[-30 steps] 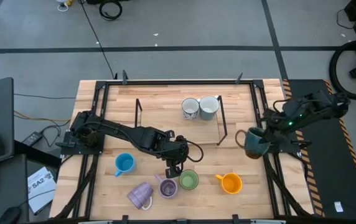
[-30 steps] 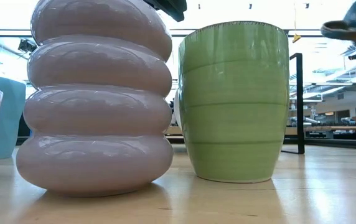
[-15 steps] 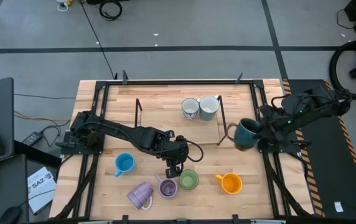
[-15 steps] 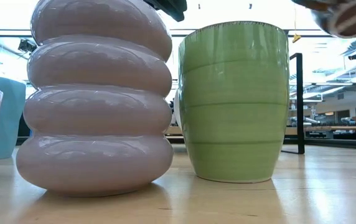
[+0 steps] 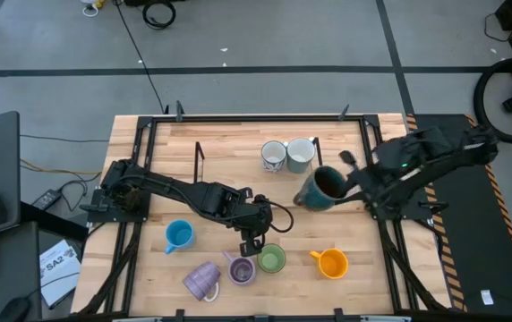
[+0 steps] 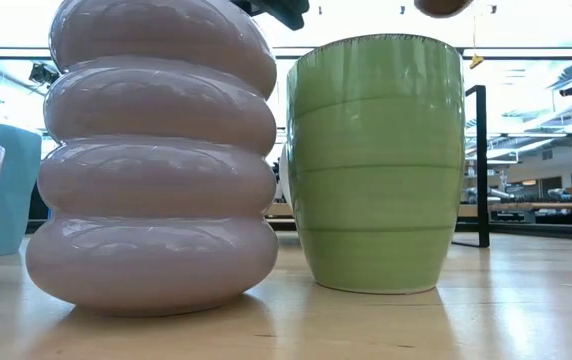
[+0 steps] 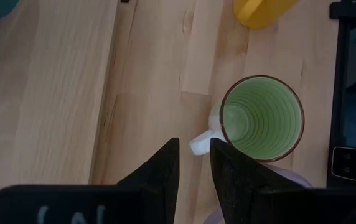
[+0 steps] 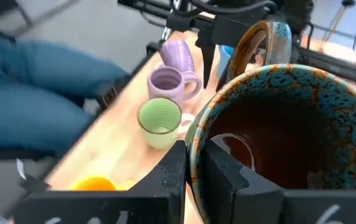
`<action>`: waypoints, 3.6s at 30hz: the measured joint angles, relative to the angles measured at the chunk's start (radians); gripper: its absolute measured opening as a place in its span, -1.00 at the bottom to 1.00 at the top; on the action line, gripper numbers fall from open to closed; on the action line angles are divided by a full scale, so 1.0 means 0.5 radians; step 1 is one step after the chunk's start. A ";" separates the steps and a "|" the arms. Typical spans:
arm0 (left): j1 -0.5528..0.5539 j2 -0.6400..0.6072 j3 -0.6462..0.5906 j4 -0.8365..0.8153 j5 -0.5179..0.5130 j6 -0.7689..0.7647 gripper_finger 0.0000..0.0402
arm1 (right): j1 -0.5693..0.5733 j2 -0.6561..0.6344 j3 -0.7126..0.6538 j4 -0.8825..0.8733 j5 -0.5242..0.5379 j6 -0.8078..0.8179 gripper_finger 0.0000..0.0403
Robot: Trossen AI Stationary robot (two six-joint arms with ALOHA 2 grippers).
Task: Place coffee mugs
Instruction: Align the brown mug with the light blue mug on the shelf
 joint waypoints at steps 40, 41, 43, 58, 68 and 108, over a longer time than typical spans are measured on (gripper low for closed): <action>-0.080 0.000 0.000 0.004 0.000 0.002 -0.52 | -0.648 0.977 -0.002 -0.332 -0.154 -0.882 -0.76; -0.080 0.000 0.000 0.009 0.000 0.002 -0.52 | -0.653 0.986 -0.002 -0.332 -0.164 -0.882 -0.76; -0.080 0.000 0.000 0.009 0.000 0.002 -0.52 | -0.662 1.013 -0.002 -0.332 -0.165 -0.882 -0.76; -0.079 0.000 0.000 0.014 0.000 0.002 -0.52 | -0.667 1.109 -0.001 -0.404 -0.111 -0.862 -0.76; -0.079 0.000 0.000 0.014 0.000 0.002 -0.52 | -0.667 1.112 -0.002 -0.411 -0.105 -0.858 -0.65; -0.078 0.000 0.000 0.013 0.000 0.001 -0.52 | -0.667 1.114 -0.004 -0.446 -0.016 -0.858 -0.18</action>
